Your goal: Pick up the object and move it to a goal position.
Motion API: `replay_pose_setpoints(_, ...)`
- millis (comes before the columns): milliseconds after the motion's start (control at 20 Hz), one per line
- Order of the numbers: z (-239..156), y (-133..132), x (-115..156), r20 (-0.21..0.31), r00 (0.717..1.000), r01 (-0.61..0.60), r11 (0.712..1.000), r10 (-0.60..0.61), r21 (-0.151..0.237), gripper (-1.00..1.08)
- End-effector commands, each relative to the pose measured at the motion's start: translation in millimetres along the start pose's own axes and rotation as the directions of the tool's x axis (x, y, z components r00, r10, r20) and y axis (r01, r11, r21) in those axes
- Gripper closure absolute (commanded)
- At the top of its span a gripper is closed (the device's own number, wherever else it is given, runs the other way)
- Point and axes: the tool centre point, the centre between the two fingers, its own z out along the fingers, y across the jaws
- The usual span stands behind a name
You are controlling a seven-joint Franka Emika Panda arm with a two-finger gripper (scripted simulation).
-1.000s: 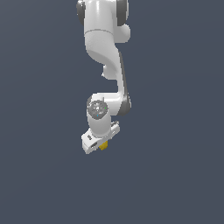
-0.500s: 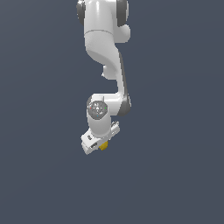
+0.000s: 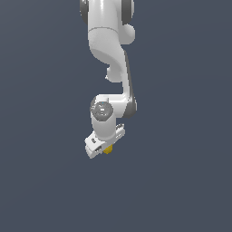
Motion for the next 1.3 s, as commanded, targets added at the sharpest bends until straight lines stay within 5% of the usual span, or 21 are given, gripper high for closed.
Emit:
replay_pose_setpoints(0, -10, -5, 2, -0.001, 1.0, 0.001, 1.0, -0.001, -0.002, 1.08)
replay_pose_setpoints(450, -71, -38, 8, -0.001, 1.0, 0.001, 1.0, -0.001, -0.002, 1.08)
replay_pose_setpoints(1250, -245, -129, 27, 0.0, 1.0, 0.002, 1.0, -0.002, -0.003, 1.08)
